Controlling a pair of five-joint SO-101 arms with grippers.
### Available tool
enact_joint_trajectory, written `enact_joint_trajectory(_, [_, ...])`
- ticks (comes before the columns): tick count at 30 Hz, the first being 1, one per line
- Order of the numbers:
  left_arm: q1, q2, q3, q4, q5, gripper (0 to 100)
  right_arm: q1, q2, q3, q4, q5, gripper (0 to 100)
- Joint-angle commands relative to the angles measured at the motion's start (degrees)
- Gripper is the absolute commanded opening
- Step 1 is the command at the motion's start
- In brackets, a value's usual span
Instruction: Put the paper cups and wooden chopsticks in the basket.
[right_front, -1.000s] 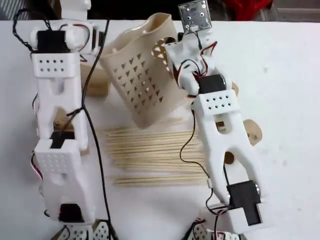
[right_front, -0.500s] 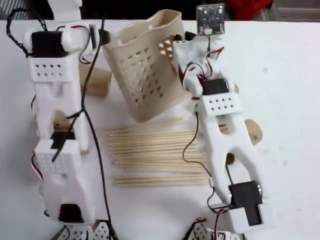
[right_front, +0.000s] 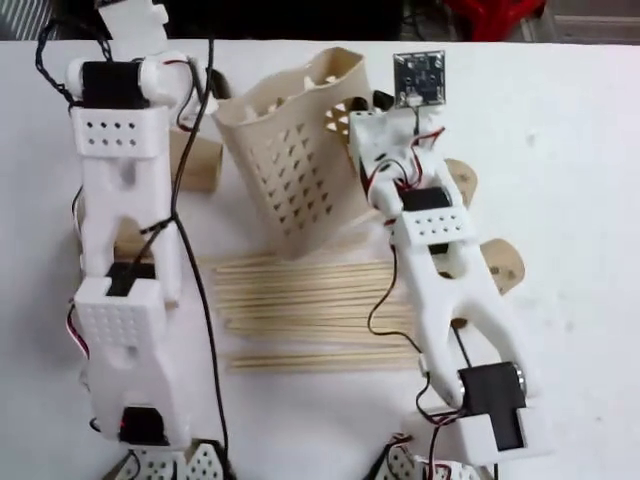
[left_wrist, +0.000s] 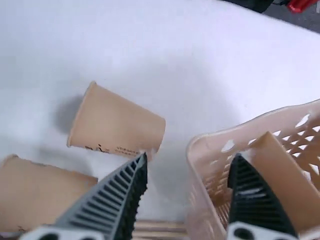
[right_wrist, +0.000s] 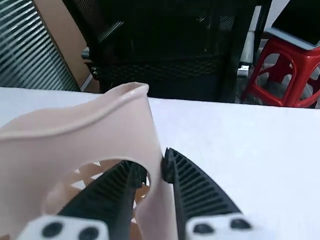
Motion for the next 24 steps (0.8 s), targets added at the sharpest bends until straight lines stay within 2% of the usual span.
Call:
enact_joint_trajectory(1, [2.5,-1.1,2.7,0.4,3.6,27,1.1,-4.3,-0.4,-4.5,-0.9,1.6])
enact_joint_trajectory(4, [4.7,-1.0,5.5,0.4,4.1,27,0.8,-4.3,-0.3,-5.0,-1.0,1.6])
enact_joint_trajectory(7, [5.8,-1.0,8.3,0.4,7.6,27,0.9,-4.3,-0.2,-5.0,-1.0,1.6])
enact_joint_trajectory(15, [10.0,-0.6,15.4,0.0,7.6,26,0.8,-4.3,1.8,-5.0,-1.0,1.6])
enact_joint_trajectory(21, [10.2,-0.7,13.6,-1.7,7.4,5,0.8,-4.3,2.6,-4.5,-0.9,1.6])
enact_joint_trajectory(24, [9.2,-0.7,11.3,-2.5,6.7,3,0.7,-4.4,4.2,-4.5,-0.7,1.8])
